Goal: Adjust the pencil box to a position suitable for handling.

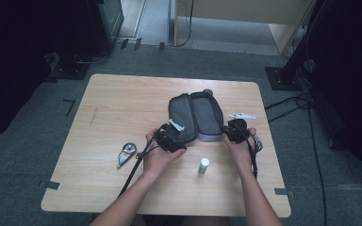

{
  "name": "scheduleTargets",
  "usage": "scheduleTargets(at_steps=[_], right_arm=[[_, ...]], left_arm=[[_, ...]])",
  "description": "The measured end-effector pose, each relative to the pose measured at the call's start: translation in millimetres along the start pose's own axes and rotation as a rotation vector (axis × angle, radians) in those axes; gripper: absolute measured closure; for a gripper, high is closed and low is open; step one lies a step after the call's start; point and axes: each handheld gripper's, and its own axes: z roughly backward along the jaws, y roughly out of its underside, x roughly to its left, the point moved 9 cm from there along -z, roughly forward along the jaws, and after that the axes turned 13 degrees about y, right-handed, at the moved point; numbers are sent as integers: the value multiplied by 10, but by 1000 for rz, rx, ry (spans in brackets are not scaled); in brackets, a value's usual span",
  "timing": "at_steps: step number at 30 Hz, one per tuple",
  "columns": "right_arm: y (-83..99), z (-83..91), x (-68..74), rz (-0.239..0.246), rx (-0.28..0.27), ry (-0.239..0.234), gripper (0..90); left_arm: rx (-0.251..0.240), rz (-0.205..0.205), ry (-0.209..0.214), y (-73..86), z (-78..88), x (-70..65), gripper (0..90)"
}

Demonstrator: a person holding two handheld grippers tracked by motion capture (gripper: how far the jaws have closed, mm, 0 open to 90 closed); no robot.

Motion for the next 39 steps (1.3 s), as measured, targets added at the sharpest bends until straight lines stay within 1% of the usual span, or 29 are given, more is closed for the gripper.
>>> scheduleTargets(at_steps=[2,3,5,6,7,9,10,11,13,14,15,16,18,19,20,22,23,26,27,29,30,31,32,33,36,37,38,39], right_arm=[[12,35,71,6,4,-44,828],[19,59,114,2,8,-75,816],[25,109,197,1,6,-139,800],[29,128,235,-3,5,-163,788],[35,140,266,3,6,-191,773],[42,166,323,13,8,-246,708],[37,182,344,9,13,-275,687],[24,201,354,1,11,-296,668],[-33,236,346,-19,-12,-323,637],[-63,245,327,-33,-20,-321,629],[-91,240,298,-41,-31,-307,624],[-112,221,258,-45,-38,-281,621],[-137,138,150,-66,-40,-203,609],[-141,93,103,-87,-26,-181,606],[-155,46,57,-99,-25,-163,592],[-179,-34,0,-129,-11,-141,583],[-183,-68,1,-143,5,-143,582],[-190,-151,30,-125,35,-122,629],[-189,-158,53,-119,48,-119,684],[-192,-152,90,-91,57,-108,791],[-191,-142,106,-76,58,-109,853],[-182,-123,133,-72,68,-116,872],[-174,-111,145,-61,70,-118,890],[-164,-93,170,-68,77,-133,893],[-133,-47,226,-73,87,-181,891],[-122,-30,255,-75,91,-198,886],[-107,-12,291,-69,98,-218,877],[-91,7,338,-48,99,-251,862]], left_arm=[[-14,16,-26,-19,34,106,252],[-28,30,-40,-32,51,162,281],[-36,51,-57,-42,79,283,317],[-44,66,-57,-47,94,337,328],[-54,81,-53,-51,113,383,339],[-73,99,-55,-54,178,462,342],[-88,108,-53,-59,214,488,347],[-104,114,-52,-65,246,509,356],[-125,112,-51,-72,307,530,367],[-133,111,-44,-73,328,526,374],[-137,113,-28,-71,342,511,376],[-143,113,-6,-71,349,482,382],[-144,92,41,-72,348,389,405],[-138,72,57,-72,336,334,407],[-135,59,65,-75,313,278,401],[-119,39,77,-80,248,185,385],[-115,27,76,-86,212,149,376],[-82,-19,54,-97,112,87,394],[-75,-29,41,-103,90,79,401],[-69,-52,6,-119,72,93,440],[-66,-59,-4,-127,74,110,466],[-69,-59,-3,-137,75,123,496],[-71,-61,-5,-144,82,146,545],[-72,-59,-7,-148,84,179,610],[-73,-29,3,-140,84,286,716],[-71,-20,-2,-135,96,332,756],[-79,-5,-13,-137,114,381,798],[-90,14,-14,-143,137,430,842]])
